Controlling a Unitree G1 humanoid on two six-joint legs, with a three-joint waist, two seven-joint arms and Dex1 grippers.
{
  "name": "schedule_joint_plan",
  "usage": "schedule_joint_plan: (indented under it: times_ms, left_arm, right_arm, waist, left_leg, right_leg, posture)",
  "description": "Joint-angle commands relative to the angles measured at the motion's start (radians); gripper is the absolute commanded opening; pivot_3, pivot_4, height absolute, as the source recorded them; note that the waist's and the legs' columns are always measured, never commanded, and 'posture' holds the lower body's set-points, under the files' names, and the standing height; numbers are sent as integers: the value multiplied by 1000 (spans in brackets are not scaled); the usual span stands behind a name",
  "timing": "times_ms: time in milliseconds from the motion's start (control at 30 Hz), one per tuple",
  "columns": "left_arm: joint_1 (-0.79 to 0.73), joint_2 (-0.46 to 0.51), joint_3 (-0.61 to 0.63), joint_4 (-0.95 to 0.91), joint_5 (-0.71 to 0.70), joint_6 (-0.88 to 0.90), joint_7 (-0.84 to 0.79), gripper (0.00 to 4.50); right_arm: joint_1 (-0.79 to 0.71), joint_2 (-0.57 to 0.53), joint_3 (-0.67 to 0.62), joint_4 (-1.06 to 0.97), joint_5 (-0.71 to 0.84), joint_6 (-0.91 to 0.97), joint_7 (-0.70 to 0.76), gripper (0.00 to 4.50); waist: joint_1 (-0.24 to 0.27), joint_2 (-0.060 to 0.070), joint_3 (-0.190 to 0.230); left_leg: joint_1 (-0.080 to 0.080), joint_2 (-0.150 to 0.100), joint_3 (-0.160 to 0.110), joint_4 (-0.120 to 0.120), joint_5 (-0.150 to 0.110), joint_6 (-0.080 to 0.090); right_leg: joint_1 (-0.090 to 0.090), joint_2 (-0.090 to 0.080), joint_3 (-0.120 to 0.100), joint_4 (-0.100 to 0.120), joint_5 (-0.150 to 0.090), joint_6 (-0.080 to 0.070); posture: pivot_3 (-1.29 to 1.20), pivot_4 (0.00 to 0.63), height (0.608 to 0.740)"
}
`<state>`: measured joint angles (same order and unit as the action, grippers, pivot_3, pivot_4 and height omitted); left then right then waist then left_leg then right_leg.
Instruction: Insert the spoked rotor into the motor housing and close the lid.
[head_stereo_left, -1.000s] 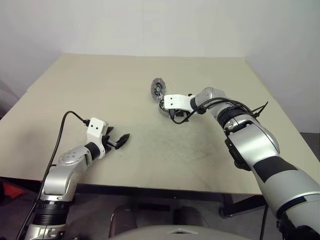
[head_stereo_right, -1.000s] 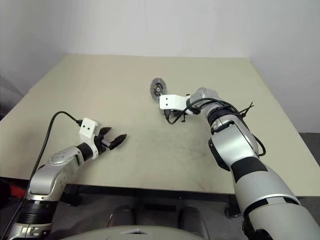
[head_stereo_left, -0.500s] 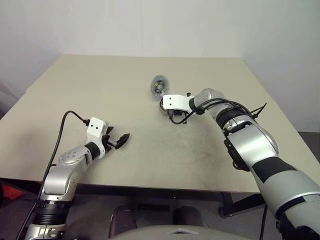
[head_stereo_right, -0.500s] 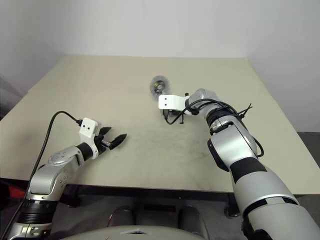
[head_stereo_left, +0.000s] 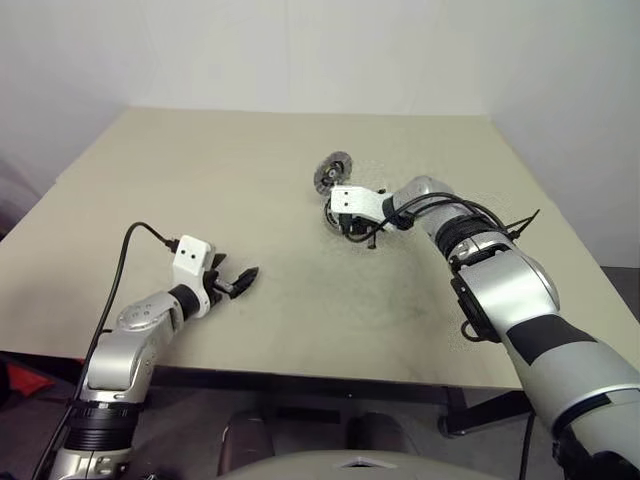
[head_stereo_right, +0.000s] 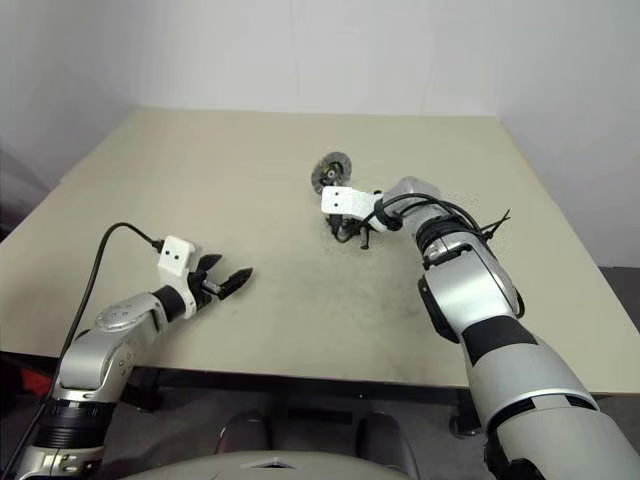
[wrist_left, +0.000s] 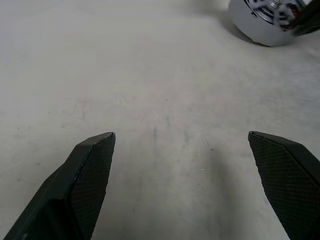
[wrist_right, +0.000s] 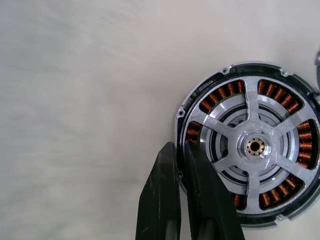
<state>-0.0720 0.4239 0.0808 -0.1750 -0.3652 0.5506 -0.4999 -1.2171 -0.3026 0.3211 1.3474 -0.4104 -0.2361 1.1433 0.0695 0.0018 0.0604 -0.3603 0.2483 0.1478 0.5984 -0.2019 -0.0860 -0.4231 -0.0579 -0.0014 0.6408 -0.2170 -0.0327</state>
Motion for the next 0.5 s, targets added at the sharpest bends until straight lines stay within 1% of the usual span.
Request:
schedule_joint_plan:
  times_ms: [33, 133, 333, 433, 500]
  left_arm:
    - [0, -4, 15, -31, -1, -19, 5, 4500]
    - [-4, -8, 10, -25, 0, -20, 5, 4500]
    - [-12, -8, 10, -21, 2, -18, 1, 4500]
    - [-9, -5, 13, -24, 1, -17, 0, 4500]
    - [-4, -2, 16, -26, 1, -17, -1, 4500]
  right_arm:
    - [13, 10, -33, -58, 74, 18, 205, 17]
    - [30, 18, -48, -115, 113, 57, 279, 17]
    - [88, 26, -48, -242, 156, 150, 340, 17]
    - [152, 27, -36, -365, 181, 225, 375, 17]
    - [211, 24, -22, -490, 206, 304, 411, 17]
  waist:
    - [0, 0, 0]
    - [-2, 0, 0]
    - [-1, 0, 0]
    - [0, 0, 0]
    - [0, 0, 0]
  left_leg:
    - [-1, 0, 0, 0, 0, 1]
    - [-2, 3, 0, 0, -1, 2]
    - [-3, 7, 0, 0, 0, 1]
    - [-2, 7, 0, 0, 0, 0]
    - [-2, 7, 0, 0, 0, 0]
  right_leg:
    - [0, 0, 0, 0, 0, 0]
    - [-1, 1, -2, 0, -1, -2]
    - [-1, 3, -5, 1, -2, -3]
    - [-1, 3, -5, 1, -2, -3]
    - [-1, 3, -5, 1, -2, -3]
  posture:
    - [0, 0, 740]
    - [0, 0, 740]
    - [0, 0, 740]
    - [0, 0, 740]
    - [0, 0, 740]
